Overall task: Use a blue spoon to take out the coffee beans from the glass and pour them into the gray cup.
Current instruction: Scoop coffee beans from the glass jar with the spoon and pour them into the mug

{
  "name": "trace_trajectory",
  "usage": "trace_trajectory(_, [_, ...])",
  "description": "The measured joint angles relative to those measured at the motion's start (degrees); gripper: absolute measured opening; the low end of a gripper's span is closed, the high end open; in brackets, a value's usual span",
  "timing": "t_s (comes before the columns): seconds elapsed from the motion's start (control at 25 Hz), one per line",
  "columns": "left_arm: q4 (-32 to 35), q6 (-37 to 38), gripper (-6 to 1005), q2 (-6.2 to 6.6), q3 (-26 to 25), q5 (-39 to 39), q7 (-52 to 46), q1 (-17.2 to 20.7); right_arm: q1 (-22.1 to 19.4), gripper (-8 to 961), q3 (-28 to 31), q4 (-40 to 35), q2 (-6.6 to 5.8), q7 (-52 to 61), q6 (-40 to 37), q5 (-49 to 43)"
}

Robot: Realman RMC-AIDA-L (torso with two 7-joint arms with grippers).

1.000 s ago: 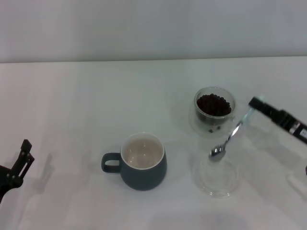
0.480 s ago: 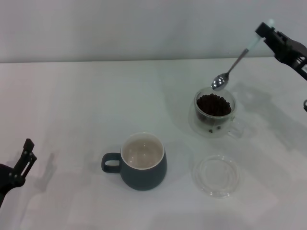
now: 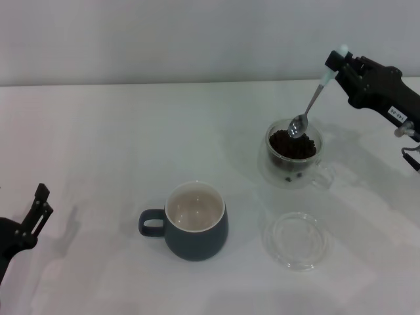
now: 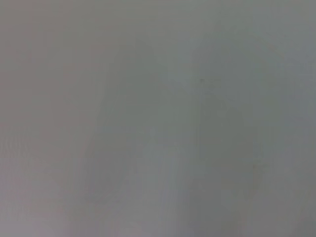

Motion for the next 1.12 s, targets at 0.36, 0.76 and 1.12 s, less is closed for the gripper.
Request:
trace_trajectory(0.36, [0.12, -0.23, 867, 0.0, -0.02, -0.04, 0.0, -1.15, 0.22, 138, -0.34, 2.13, 0.22, -5.81, 2.3, 0.59])
trace_trajectory(0.76, [0.08, -1.78, 867, -0.08, -0.02, -0.82, -0.05, -1.71, 1.16, 140, -0.14, 6.22, 0.57, -6.44, 3.94, 1.41])
trace_trajectory(1.12, [0.15, -3.34, 865, -0.09, -0.02, -2.08, -0.09, -2.14, 2.3, 138, -0.13, 11.41, 0.57, -0.2, 5.07, 6.66])
